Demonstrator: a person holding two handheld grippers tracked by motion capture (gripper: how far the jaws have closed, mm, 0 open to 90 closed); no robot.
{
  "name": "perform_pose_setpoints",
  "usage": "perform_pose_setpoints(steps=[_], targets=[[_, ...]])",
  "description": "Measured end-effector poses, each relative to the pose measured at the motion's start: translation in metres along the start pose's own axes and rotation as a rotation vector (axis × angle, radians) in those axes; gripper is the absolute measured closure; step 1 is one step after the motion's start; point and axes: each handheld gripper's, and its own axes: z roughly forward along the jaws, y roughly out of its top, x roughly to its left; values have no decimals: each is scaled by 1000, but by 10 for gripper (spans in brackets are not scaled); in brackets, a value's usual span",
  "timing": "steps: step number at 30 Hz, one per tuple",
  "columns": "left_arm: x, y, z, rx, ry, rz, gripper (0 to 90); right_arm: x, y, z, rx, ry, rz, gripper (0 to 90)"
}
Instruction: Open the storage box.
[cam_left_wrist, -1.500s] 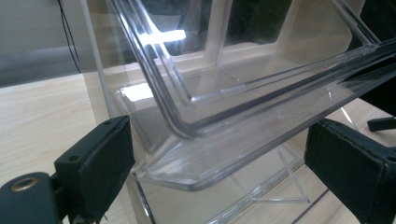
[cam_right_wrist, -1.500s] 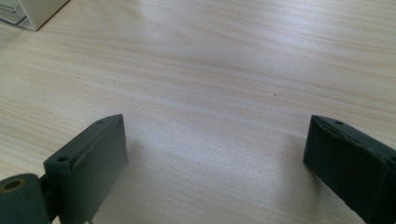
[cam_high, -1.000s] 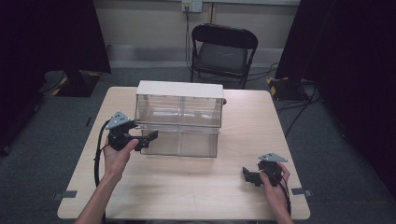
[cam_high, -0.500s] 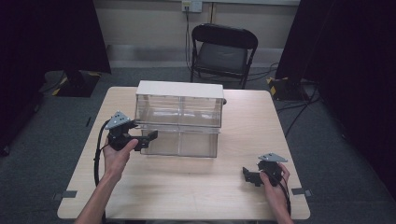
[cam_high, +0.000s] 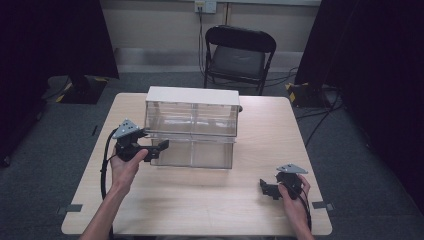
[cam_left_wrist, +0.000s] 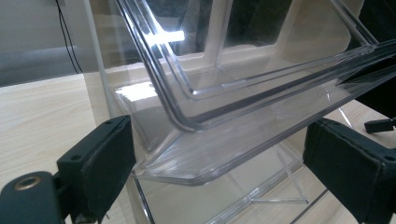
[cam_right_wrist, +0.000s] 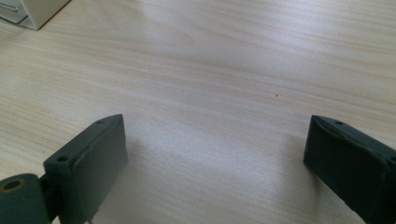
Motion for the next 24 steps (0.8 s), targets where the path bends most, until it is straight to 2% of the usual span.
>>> perform_pose_setpoints(steps=[24], targets=[[-2,1,-1,11,11,5,98,0,0,0,0,0,0,53]])
